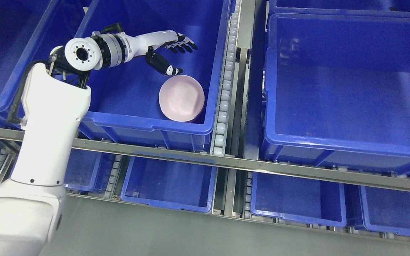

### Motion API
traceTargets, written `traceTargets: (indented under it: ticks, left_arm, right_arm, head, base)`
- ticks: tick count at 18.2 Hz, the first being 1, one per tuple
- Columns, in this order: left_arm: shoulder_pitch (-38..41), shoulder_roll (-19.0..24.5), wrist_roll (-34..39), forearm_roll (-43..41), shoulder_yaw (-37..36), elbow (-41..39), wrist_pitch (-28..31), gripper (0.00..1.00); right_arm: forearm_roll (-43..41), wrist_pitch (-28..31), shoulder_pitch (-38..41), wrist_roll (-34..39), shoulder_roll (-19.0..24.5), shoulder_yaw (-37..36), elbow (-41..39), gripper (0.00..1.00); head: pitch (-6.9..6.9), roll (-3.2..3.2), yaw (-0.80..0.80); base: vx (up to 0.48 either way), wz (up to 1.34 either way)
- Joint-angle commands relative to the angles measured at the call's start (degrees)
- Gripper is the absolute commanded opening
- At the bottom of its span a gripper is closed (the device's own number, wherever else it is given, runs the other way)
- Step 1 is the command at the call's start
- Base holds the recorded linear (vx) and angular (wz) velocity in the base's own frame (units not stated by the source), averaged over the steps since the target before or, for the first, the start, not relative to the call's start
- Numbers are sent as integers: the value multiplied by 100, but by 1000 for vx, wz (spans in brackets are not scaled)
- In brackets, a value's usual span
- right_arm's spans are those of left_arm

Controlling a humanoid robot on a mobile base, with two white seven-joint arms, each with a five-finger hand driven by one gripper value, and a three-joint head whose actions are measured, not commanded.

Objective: Stack pink IKEA bowls on left shelf middle

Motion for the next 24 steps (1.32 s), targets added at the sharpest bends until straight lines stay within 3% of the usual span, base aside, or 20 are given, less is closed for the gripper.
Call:
traceTargets:
  ticks: [1,3,4,5,10,12,16,20,24]
  left_arm:
    - [-86,-74,22,15,777,-308,32,97]
    - [-418,-467,415,59,1724,-265,67,98]
    - [-516,-967,940,120,2225,-256,67,99]
    - [-534,-967,1502,164,2518,-256,59,100]
    - [-341,-967,5742,1849,2012,-203,59,100]
    - [-18,-967,6812,2202,1609,-264,32,100]
    - [1273,-967,6799,2265,914,-1123,-47,100]
    - [1812,-967,6562,2326,482,-2187,-29,100]
    - [2189,-967,6570,2731,613,-2304,-56,100]
  right_arm:
    - [0,-3,167,2,-100,-62,-193,100]
    - [0,-3,167,2,-100,-62,-193,100]
    - [0,6,167,2,-100,-62,-193,100]
    - [0,-3,167,2,-100,-62,-193,100]
    - [0,-3,167,2,-100,-62,-193,100]
    - [0,6,167,2,-100,-70,-193,100]
    - [0,-3,167,2,-100,-62,-193,100]
    - [0,-3,167,2,-100,-62,-193,100]
    - [0,6,167,2,-100,-70,-193,100]
  head:
    - [0,0,0]
    - [0,0,0]
    - [0,0,0]
    - [0,0,0]
    - [0,0,0]
    - [0,0,0]
    - [0,0,0]
    - [0,0,0]
    - [0,0,0]
  base:
    - [0,0]
    - [0,0]
    - [0,0]
    - [0,0]
    - [0,-5]
    - [0,0]
    - [0,0]
    - [0,0]
    - [0,0]
